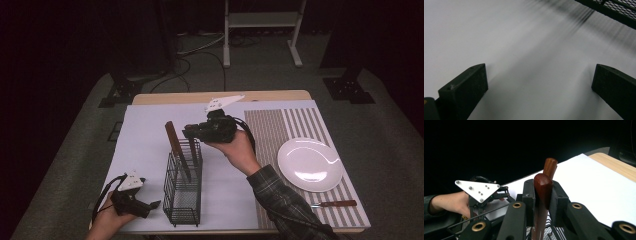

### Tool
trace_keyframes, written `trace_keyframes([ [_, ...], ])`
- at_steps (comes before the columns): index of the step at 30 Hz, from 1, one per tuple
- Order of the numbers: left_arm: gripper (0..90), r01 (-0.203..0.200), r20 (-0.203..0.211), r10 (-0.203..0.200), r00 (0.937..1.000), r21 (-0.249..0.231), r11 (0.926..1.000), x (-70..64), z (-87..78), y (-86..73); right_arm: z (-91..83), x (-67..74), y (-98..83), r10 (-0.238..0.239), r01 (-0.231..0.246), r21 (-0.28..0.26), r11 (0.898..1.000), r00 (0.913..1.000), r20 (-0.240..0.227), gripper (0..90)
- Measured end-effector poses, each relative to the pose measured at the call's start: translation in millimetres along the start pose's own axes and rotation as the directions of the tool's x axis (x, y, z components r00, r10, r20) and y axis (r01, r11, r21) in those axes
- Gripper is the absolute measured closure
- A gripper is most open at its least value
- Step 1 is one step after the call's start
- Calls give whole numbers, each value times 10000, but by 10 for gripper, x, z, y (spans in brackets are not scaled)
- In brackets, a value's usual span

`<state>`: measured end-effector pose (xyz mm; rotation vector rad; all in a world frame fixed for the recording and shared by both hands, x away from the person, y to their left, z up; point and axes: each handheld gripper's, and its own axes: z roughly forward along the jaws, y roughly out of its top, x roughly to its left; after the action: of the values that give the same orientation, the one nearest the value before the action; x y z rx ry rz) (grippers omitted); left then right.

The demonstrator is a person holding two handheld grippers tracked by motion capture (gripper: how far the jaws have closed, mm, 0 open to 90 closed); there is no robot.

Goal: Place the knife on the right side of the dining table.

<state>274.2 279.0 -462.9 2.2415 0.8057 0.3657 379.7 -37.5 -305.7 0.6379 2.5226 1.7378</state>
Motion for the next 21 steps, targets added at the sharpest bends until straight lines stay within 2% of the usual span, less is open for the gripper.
trace_keyframes([
  [10,0,-3,1,3,10000,5,10000,0,-1,0,-35,20,63,-47,50,-362,9993,10000,75,773],
  [21,0,1,1,-1,10000,0,10000,0,0,0,-190,64,204,-187,203,-840,9963,9996,193,774],
])
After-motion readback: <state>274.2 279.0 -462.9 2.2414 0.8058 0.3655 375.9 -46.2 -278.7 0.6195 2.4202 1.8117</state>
